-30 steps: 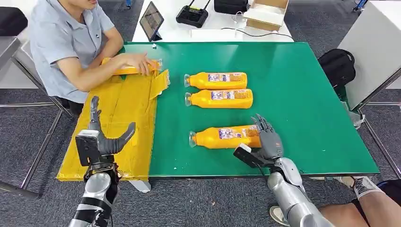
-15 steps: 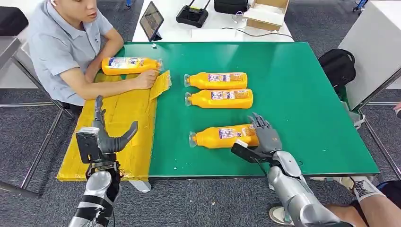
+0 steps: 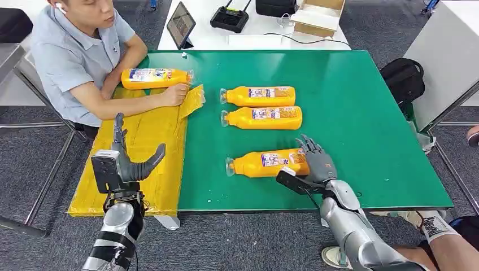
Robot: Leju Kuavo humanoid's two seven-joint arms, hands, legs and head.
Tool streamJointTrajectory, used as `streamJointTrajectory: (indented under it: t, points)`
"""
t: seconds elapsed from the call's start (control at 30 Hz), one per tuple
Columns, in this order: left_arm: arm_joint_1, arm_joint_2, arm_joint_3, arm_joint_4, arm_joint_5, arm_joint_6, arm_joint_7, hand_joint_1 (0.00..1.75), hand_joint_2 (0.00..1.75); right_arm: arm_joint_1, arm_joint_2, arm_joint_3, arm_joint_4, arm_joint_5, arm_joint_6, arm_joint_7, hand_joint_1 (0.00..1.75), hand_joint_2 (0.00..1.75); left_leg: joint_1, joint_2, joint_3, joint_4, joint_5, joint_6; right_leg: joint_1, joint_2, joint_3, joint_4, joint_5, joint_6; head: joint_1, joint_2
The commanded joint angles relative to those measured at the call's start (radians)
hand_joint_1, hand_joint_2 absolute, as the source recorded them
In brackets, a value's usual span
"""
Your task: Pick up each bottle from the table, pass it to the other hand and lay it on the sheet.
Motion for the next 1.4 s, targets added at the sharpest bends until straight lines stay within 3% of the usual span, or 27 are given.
streamJointTrajectory:
  t: [0.03,0.1,0.13,0.17,0.2,0.27,0.37,0.53,0.6,0.87,1.4]
  points:
    - [-0.05,0.013,-0.004,0.081,0.043,-0.033,0.017,0.0,1.75,-0.087,-0.005,0.063,0.119,0.021,0.078,0.03,0.0,1.75,0.0,0.002,0.003,0.0,-0.001,0.001,0.001,0.0,0.002,0.0,-0.001,-0.003,0.0,0.0]
    - [-0.049,0.015,-0.003,0.08,0.048,-0.037,0.019,0.0,1.75,-0.092,-0.007,0.068,0.129,0.022,0.103,0.033,0.0,1.75,0.001,0.002,0.005,0.0,-0.002,0.001,0.002,0.0,0.005,0.0,-0.002,-0.004,0.0,0.0]
    - [-0.047,0.017,-0.001,0.079,0.055,-0.041,0.021,0.0,1.75,-0.096,-0.01,0.073,0.137,0.022,0.134,0.035,0.1,1.75,0.001,0.001,0.004,0.0,-0.002,0.001,0.001,-0.001,0.004,0.0,-0.001,-0.003,0.0,0.0]
    - [-0.046,0.019,0.0,0.078,0.059,-0.044,0.022,0.0,1.75,-0.099,-0.013,0.077,0.143,0.023,0.154,0.039,1.55,1.75,0.001,0.002,0.006,0.0,-0.002,0.001,0.002,0.0,0.006,0.0,-0.002,-0.004,0.0,0.0]
    - [-0.042,0.023,0.002,0.076,0.068,-0.049,0.026,0.0,1.75,-0.106,-0.018,0.093,0.161,0.031,0.215,0.055,1.59,1.75,0.0,0.001,0.004,0.0,-0.001,0.001,0.001,0.0,0.003,-0.001,-0.001,-0.003,0.0,0.0]
    - [-0.028,0.026,0.004,0.072,0.068,-0.051,0.026,0.0,1.75,-0.099,-0.022,0.098,0.164,0.035,0.227,0.065,1.62,1.75,0.0,0.001,0.003,0.0,-0.001,0.001,0.001,0.0,0.003,0.0,-0.001,-0.002,0.0,0.0]
    - [0.011,0.03,0.005,0.034,0.067,-0.059,0.026,0.0,1.75,-0.078,-0.024,0.115,0.165,0.047,0.257,0.093,1.47,1.75,0.001,0.001,0.006,-0.001,-0.001,0.001,0.001,0.0,0.005,-0.002,-0.001,-0.003,0.0,0.0]
    - [0.032,0.034,0.013,0.018,0.063,-0.072,0.035,0.0,1.75,-0.062,-0.029,0.128,0.176,0.044,0.327,0.108,1.71,1.75,0.002,0.0,0.009,-0.001,-0.001,0.001,0.002,-0.002,0.009,-0.003,-0.001,-0.003,0.0,0.0]
    - [0.031,0.034,0.014,0.021,0.063,-0.073,0.035,0.0,1.75,-0.062,-0.03,0.129,0.175,0.045,0.328,0.108,1.64,1.75,0.001,0.0,0.009,-0.001,-0.001,0.001,0.002,-0.002,0.009,-0.003,-0.001,-0.003,0.0,0.0]
    - [-0.002,0.037,0.016,0.042,0.062,-0.091,0.035,0.0,1.75,-0.053,-0.035,0.077,0.166,-0.059,0.414,0.017,1.75,1.75,0.002,-0.002,0.014,-0.002,0.0,0.0,0.002,-0.003,0.014,-0.003,-0.001,-0.003,0.0,0.0]
    - [0.069,-0.001,-0.013,-0.039,0.181,-0.147,0.009,0.0,1.75,0.022,0.016,-0.078,0.02,-0.318,0.271,-0.199,1.75,1.75,0.001,0.002,0.014,-0.001,-0.002,0.001,0.002,0.0,0.013,-0.002,-0.001,-0.003,0.0,0.0]
